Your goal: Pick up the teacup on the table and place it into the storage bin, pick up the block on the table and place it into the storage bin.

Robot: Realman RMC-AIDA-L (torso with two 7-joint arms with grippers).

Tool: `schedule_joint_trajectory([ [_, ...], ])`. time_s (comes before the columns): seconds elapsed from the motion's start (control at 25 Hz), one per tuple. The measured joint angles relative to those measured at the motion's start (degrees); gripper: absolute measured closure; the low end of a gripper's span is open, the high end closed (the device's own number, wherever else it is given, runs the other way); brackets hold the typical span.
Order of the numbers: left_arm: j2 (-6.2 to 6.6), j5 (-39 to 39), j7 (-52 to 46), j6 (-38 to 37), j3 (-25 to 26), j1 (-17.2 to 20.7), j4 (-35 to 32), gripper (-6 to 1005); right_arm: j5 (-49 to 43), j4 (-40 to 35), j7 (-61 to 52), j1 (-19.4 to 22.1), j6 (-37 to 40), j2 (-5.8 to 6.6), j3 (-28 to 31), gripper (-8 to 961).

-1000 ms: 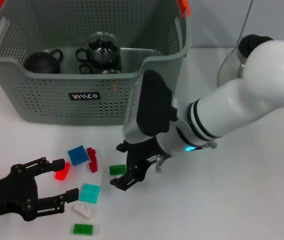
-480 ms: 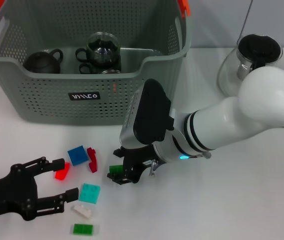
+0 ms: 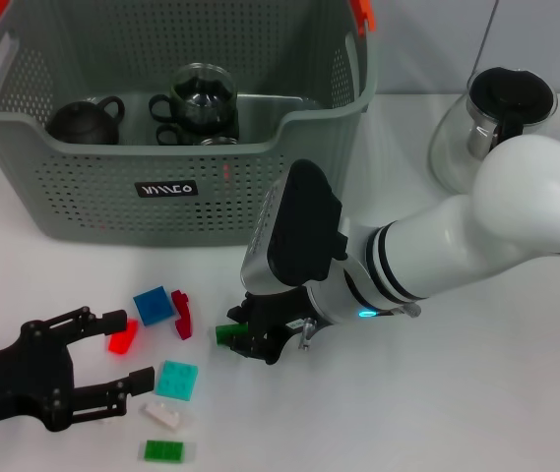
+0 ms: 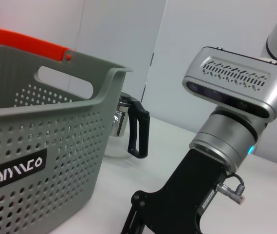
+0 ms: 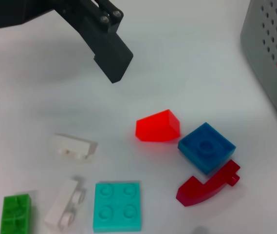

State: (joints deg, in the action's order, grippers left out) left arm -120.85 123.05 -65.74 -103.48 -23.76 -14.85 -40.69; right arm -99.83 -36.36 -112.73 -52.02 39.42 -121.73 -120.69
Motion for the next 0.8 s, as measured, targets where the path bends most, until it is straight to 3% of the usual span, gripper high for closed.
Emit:
schedule_joint_trajectory([
  [0.32, -0.01, 0.0, 0.0, 0.5, -0.1, 0.0, 0.5, 155, 0.7, 0.0, 0.0, 0.1, 0.3, 0.01, -1.1, 676],
  [0.56, 0.03, 0.1, 0.0, 0.5, 0.0, 0.4, 0.7, 155, 0.7, -0.9, 0.2, 0.3, 0.5, 0.03, -1.4, 719],
  [0.8, 0.00, 0.1, 0.0, 0.5, 0.3, 0.7, 0.7, 156, 0.4, -6.0, -0.1, 3.1, 3.1, 1.18, 1.3, 762],
])
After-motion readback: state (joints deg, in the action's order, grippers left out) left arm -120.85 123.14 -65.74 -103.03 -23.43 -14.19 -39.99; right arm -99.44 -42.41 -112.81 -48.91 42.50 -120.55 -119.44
